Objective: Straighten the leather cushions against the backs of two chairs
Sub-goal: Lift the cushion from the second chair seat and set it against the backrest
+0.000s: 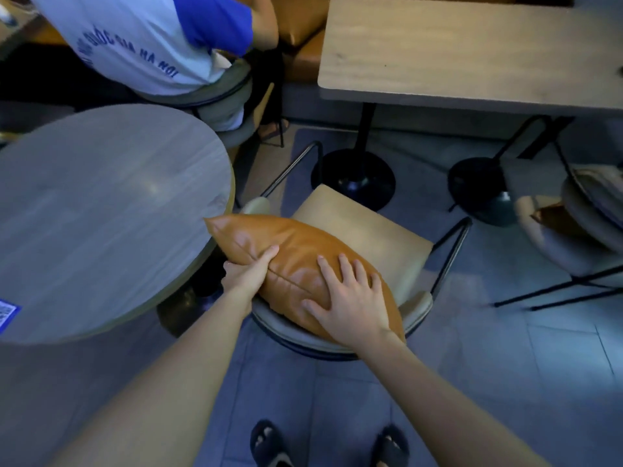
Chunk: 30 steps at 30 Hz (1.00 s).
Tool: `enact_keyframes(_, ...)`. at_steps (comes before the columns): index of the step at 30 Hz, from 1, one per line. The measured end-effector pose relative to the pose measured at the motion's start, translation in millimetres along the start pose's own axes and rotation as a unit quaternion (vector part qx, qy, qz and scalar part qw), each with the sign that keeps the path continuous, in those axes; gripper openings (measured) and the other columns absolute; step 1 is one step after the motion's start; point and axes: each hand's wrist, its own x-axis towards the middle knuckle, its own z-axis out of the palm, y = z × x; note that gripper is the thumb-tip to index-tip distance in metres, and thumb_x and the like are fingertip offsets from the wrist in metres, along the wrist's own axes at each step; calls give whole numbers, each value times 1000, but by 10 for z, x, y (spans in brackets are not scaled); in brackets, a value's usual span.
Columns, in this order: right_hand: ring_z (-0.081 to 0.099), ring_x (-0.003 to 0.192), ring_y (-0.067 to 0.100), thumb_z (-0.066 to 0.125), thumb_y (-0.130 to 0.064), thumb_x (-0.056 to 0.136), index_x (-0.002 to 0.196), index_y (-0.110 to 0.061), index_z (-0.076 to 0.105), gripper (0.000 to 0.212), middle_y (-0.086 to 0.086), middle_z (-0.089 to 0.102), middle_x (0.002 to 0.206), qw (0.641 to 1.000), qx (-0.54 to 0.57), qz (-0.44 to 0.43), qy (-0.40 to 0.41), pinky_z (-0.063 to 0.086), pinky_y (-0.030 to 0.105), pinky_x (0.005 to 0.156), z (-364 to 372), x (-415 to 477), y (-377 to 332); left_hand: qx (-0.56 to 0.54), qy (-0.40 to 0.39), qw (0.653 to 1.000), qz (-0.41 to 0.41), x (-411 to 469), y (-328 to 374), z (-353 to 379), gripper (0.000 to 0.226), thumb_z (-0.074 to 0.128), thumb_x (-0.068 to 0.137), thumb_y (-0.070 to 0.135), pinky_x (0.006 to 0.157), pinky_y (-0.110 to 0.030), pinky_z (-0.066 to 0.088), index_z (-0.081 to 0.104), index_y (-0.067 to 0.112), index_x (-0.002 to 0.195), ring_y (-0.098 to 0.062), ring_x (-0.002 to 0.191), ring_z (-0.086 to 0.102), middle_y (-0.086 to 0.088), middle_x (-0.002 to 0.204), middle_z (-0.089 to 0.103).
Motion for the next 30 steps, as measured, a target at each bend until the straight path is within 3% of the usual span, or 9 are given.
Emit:
enact_keyframes(6, 54, 139, 48, 36, -81, 86, 156, -21, 53, 93, 21, 58, 155, 994, 0, 72, 88, 48, 64, 103, 185, -244, 39, 14, -14, 1000, 3, 18, -4, 26, 158, 80, 31, 83, 106, -61, 48, 17, 19, 162, -39, 130, 54, -15, 150, 50)
enact_keyframes(10, 59, 131, 47, 42, -83, 84, 153, -17, 55, 97, 18, 60, 152, 980, 26, 134, 142, 53, 59, 94, 266, -503, 158, 12, -19, 1000, 3, 82, -45, 28, 158, 84, 35, 82, 107, -63, 48, 15, 20, 163, -39, 131, 54, -14, 151, 50)
enact_keyframes(13, 50, 143, 39, 60, -77, 84, 163, -19, 35, 102, 12, 44, 166, 957, 136, 197, 167, 50, 56, 102, 415, -796, 257, 9, -21, 1000, 13, 78, -55, 34, 150, 87, 41, 79, 107, -61, 48, 20, 17, 160, -39, 130, 54, -15, 151, 50)
enact_keyframes(15, 39, 153, 32, 78, -63, 83, 169, -23, 17, 112, 6, 27, 175, 912, 286, 235, 176, 46, 53, 109, 581, -996, 282, 12, -12, 999, 27, 97, -60, 39, 137, 88, 57, 73, 109, -52, 47, 22, 11, 159, -37, 133, 53, -15, 153, 48)
enact_keyframes(17, 31, 158, 26, 88, -45, 82, 170, -27, 7, 121, 1, 22, 177, 836, 442, 285, 160, 40, 46, 113, 741, -1128, 235, 13, -7, 999, 35, 147, -69, 42, 129, 88, 64, 69, 108, -50, 47, 24, 9, 159, -35, 134, 52, -15, 154, 48)
enact_keyframes(20, 28, 159, 26, 89, -39, 83, 171, -32, 4, 122, 0, 27, 175, 722, 587, 349, 110, 33, 40, 115, 918, -1115, 157, 6, -38, 999, 15, 149, -29, 2, 139, 89, 58, 71, 109, -63, 44, 19, 11, 162, -38, 135, 51, -14, 156, 47)
enact_keyframes(22, 32, 156, 29, 90, -41, 82, 170, -38, 4, 123, -1, 31, 172, 672, 642, 357, 97, 35, 47, 119, 930, -961, 128, 15, -55, 998, 6, 147, 33, -38, 135, 89, 64, 67, 110, -66, 41, 16, 12, 163, -40, 139, 47, -14, 159, 43)
enact_keyframes(25, 45, 145, 35, 92, -38, 74, 167, -44, 1, 130, -2, 41, 163, 625, 686, 359, 93, 44, 67, 112, 912, -704, 77, 27, -78, 996, 22, 175, 91, -89, 127, 86, 72, 61, 111, -60, 38, 14, 12, 164, -37, 141, 45, -13, 161, 41)
enact_keyframes(30, 58, 115, 31, 85, -13, 83, 158, -30, 8, 109, 8, 51, 138, 605, 685, 385, 124, 56, 56, 87, 962, -488, 41, -3, -95, 995, 39, 277, 61, -136, 125, 85, 70, 63, 108, -57, 41, 20, 14, 164, -35, 137, 50, -10, 156, 47)
